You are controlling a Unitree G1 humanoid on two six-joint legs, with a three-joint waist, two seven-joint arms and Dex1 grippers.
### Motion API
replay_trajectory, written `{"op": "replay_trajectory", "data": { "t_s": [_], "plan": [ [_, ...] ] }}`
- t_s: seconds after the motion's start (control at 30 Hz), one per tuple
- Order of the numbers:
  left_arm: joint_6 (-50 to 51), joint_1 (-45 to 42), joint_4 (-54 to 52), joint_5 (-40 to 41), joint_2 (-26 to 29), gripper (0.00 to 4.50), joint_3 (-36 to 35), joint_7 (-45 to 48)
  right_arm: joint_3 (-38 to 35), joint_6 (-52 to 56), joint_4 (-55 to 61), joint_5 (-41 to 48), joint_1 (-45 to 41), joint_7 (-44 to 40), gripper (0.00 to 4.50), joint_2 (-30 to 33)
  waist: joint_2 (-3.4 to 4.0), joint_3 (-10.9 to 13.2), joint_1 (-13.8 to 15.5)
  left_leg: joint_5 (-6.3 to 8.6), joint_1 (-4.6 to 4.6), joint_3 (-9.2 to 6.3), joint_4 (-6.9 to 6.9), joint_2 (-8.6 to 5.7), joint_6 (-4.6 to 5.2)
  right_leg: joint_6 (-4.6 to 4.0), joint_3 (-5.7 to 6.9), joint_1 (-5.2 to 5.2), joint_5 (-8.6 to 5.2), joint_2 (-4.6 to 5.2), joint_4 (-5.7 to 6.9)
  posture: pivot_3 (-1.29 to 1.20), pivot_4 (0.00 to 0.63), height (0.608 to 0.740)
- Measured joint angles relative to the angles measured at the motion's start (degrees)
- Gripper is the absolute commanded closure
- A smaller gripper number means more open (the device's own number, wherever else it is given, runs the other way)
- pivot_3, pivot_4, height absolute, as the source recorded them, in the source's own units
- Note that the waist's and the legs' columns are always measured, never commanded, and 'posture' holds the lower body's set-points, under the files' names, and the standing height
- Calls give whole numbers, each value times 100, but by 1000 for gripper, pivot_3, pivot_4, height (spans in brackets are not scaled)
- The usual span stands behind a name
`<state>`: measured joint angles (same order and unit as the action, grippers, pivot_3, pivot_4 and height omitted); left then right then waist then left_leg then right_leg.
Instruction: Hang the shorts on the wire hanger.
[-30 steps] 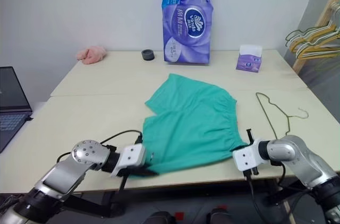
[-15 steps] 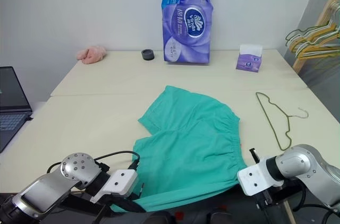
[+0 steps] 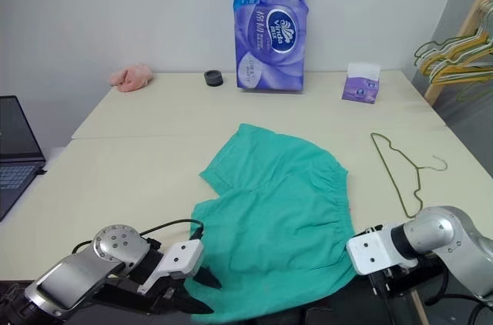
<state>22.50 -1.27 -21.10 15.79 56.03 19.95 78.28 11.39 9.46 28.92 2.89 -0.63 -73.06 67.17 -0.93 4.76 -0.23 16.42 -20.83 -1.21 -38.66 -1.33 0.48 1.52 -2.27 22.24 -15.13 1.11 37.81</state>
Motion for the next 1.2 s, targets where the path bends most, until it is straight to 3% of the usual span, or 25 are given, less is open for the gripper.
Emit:
{"op": "replay_trajectory", "data": {
  "t_s": [0.03, 0.17, 0.27, 0.47, 0.57, 0.7, 1.1, 1.2],
  "plan": [
    [0, 1, -1, 5, -2, 1148, -13, -10, -87, 105, 69, 149, 20, -25, 423, -2, -1, 0, 1, 0, 0, 0, 0, 0, 0, 0, 0, 0, 0, 0, 0, -38, 49, 740],
    [123, -56, 1, 218, -300, 37, -256, -254, -932, 1003, 91, 1219, 115, 114, 411, -321, -11, 7, 13, 0, -1, -1, -3, 0, 0, 9, -1, -3, 6, 3, -3, -35, 49, 740],
    [289, -306, 2, 372, -795, 37, -449, -669, -1541, 1829, -104, 1697, -150, 757, 411, -815, -24, 15, 19, 0, -3, -2, -7, 0, -1, 21, -2, -5, 13, 4, -4, -33, 51, 740],
    [534, -1094, 110, 383, -1799, 37, -673, -1753, -2378, 2983, -1109, 1576, -457, 2739, 411, -1958, -42, 24, 28, 1, -12, -2, -7, -6, -3, 52, -8, -4, 33, 4, -6, -47, 53, 740],
    [557, -1478, 168, 226, -2034, 37, -654, -2040, -2521, 3401, -1687, 1285, -609, 3754, 411, -2387, -37, 22, 7, 1, -11, 3, -4, -9, -4, 46, -14, -1, 38, 3, -2, -47, 53, 740],
    [551, -1820, 386, 95, -2214, 37, -485, -2112, -2591, 3782, -2357, 1004, -777, 4502, 411, -2571, -29, 18, -23, 1, -10, 8, -1, -9, -4, 26, -18, 1, 48, -3, -2, -43, 51, 740],
    [448, -2339, 497, 93, -2327, 37, -379, -1856, -2414, 3569, -3938, 681, -1276, 4696, 411, -2534, -31, 17, -161, 2, -6, 14, -3, -9, -2, 55, -23, -8, 35, -7, -7, -47, 56, 740],
    [430, -2343, 497, 85, -2326, 0, -361, -1813, -2485, 3785, -4134, 812, -1435, 4555, 1001, -2532, -32, 17, -164, 2, -5, 13, -3, -9, -2, 55, -23, -8, 36, -7, -8, -47, 56, 740]
  ]
}}
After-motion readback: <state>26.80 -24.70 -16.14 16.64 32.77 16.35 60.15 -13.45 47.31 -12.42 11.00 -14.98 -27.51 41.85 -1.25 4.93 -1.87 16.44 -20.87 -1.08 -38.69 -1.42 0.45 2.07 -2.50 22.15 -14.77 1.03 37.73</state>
